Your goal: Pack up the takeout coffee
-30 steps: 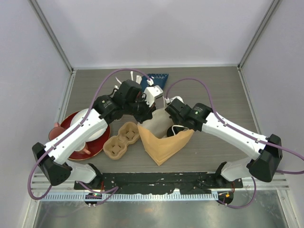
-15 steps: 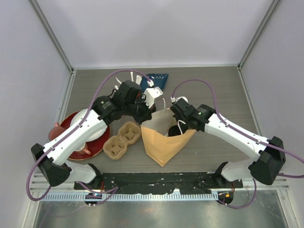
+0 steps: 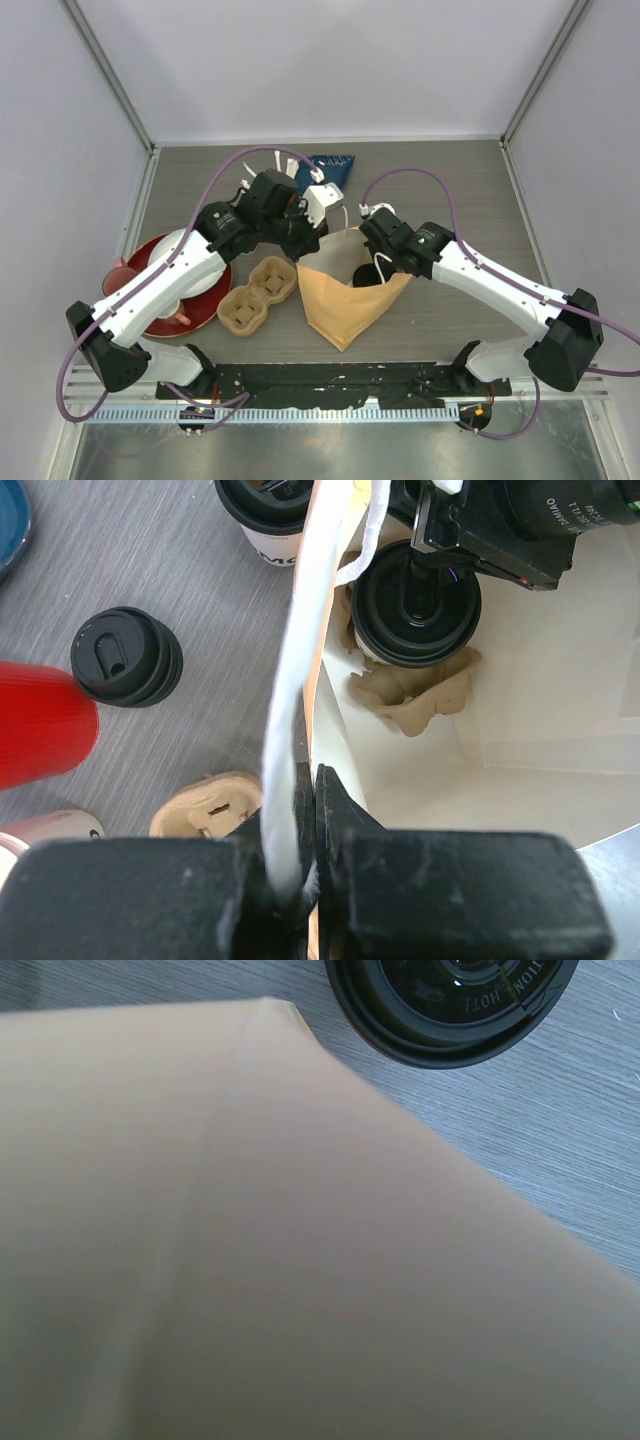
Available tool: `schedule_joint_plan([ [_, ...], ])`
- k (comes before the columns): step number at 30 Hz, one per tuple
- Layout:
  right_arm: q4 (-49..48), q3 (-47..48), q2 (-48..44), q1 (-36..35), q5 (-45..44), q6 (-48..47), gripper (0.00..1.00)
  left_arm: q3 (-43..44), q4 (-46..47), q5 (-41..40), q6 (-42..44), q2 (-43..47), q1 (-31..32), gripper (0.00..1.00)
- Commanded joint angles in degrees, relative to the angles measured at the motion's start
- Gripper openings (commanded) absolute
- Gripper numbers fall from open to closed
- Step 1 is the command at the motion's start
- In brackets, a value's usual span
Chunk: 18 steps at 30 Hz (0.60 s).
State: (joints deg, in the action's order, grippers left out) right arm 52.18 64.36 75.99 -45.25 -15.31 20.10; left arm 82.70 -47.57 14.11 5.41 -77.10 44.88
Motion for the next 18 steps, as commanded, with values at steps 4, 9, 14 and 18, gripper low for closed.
schedule_joint_plan([
  [4,2.2,-3.2,2.0,0.6,-0.2,0.0,0.01,2.1,0.8,-0.4,0.8,1.0,-0.2,0.0],
  [9,2.2,-3.2,1.9,0.7,-0.2,0.2,0.01,2.5,0.5,-0.6,1.0,1.1,-0.2,0.0],
  [14,2.3,-3.3,1.9,0.6,-0.3,0.3,0.01,2.7,0.5,-0.9,1.4,1.2,-0.2,0.0],
  [18,2.1,-3.3,2.0,0.6,-0.4,0.5,0.01,2.9,0.4,-1.1,1.4,1.3,-0.2,0.0],
])
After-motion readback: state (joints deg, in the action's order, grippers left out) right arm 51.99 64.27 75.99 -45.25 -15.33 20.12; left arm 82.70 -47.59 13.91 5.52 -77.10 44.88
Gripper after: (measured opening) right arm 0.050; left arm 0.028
